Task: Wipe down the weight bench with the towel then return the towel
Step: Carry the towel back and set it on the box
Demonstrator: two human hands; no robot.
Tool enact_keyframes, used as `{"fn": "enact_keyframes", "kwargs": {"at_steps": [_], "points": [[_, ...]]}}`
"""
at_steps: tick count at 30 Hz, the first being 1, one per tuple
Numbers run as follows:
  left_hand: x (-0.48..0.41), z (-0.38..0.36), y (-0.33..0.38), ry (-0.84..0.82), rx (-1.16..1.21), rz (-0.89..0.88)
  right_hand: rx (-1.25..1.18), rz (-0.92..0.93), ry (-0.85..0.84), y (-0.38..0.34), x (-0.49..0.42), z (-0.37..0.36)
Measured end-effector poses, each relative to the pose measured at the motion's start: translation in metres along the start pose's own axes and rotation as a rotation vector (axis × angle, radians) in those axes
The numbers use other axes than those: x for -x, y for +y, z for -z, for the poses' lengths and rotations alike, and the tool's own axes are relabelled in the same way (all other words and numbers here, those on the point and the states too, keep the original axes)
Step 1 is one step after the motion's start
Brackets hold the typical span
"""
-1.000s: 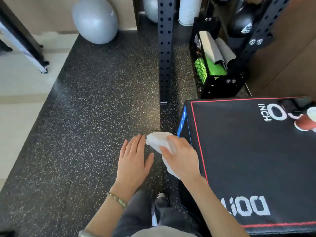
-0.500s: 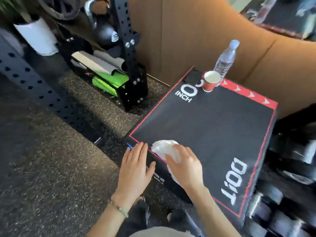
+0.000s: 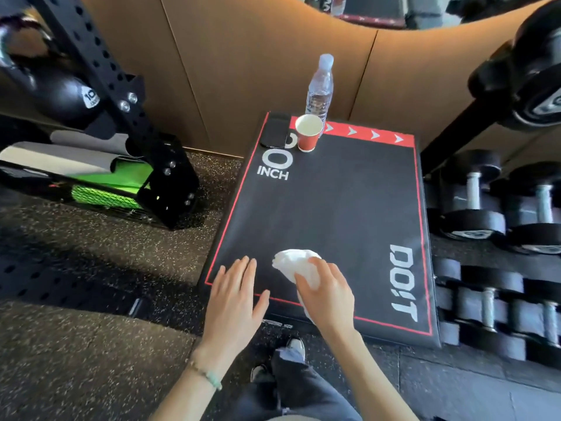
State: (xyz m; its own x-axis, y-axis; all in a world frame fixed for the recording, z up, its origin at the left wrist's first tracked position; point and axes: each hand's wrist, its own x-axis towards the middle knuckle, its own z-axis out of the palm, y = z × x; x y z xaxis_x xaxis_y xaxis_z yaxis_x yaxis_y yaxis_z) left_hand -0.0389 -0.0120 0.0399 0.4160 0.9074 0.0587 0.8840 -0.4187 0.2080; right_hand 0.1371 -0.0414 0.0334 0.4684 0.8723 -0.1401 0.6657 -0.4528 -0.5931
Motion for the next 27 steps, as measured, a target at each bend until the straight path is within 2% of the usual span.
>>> {"fn": "enact_keyframes", "kwargs": {"at_steps": [5, 9, 15, 18, 22, 27], "points": [[-0.021, -0.007, 0.005, -0.005, 0.013, 0.02, -0.085, -0.059, -0.098, 0.009, -0.019, -0.012], [-0.038, -0.017, 0.016, -0.015, 0.007, 0.035, -0.084, 0.007, -0.126, 0.035, -0.034, -0.01], [-0.048, -0.033, 0.028, -0.056, 0.001, 0.055, 0.002, 0.255, -0.157, 0.067, -0.044, -0.01], [-0.049, -0.036, 0.029, -0.083, -0.013, 0.049, 0.048, 0.388, -0.069, 0.068, -0.052, -0.014], [-0.054, -0.04, 0.03, -0.115, -0.028, 0.039, 0.078, 0.331, 0.038, 0.079, -0.062, -0.011], [-0.061, -0.04, 0.034, -0.135, -0.023, -0.014, 0.097, 0.167, 0.048, 0.094, -0.046, -0.011]]}}
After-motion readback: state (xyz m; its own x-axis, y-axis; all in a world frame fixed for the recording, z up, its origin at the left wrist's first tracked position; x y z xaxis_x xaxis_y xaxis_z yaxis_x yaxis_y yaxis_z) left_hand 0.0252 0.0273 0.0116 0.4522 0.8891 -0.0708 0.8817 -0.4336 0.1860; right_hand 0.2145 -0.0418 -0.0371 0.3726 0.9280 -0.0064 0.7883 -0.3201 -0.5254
